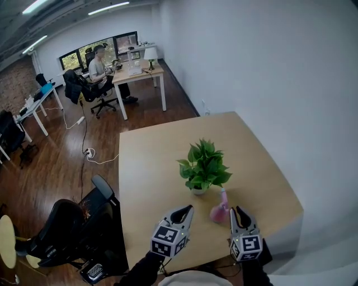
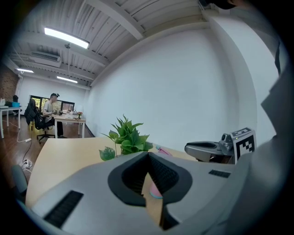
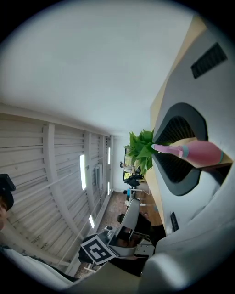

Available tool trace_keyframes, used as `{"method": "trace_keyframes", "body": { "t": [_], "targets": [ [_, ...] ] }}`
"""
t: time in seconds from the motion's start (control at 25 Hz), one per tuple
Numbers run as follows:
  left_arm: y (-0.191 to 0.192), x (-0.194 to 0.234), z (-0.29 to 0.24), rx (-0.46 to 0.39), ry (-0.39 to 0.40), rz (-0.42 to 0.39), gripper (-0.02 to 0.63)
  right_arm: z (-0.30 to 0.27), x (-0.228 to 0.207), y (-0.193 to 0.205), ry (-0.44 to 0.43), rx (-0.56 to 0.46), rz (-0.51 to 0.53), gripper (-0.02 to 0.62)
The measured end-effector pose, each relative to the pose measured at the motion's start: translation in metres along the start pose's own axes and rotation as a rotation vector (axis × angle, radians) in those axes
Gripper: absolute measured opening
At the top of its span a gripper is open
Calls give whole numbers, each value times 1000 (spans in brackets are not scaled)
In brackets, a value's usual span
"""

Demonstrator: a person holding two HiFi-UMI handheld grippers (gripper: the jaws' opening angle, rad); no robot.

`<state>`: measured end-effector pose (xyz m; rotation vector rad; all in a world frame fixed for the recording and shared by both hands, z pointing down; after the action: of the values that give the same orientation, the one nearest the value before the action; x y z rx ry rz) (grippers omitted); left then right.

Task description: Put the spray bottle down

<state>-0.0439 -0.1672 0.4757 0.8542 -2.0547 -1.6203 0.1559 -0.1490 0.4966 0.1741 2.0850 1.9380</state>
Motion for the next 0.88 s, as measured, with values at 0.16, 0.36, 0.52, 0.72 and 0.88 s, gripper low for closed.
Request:
{"method": "trace_keyframes", "body": {
  "t": [0.16, 0.36, 0.52, 0.72, 0.88],
  "targets": [
    [-5, 0, 3, -11, -3, -4, 15, 5, 3, -16, -15, -2, -37, -25],
    [-3, -2, 8, -11, -3, 0, 15, 5, 12, -32, -26, -2, -44, -26],
    [-7, -2, 10, -21, -11, 2, 15, 5, 16, -42, -64, -3, -62, -26],
    [-13, 0, 11, -38, -18, 2, 15, 3, 16, -50, -67, 9, -55, -28],
    [-15, -1, 11, -42, -17, 2, 15, 3, 16, -53, -72, 7, -65, -28]
  ]
}}
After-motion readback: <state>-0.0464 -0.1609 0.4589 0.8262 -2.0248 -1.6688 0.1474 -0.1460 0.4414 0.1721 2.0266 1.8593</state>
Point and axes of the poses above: the fingertips, and each gripper's own axes: z backward along the fingers, x to its left, y out of its underside, the point moved 5 cm from there along z, backward along the fingers, and after that the axes turned 11 degrees about -z, right-handed, at the moved point
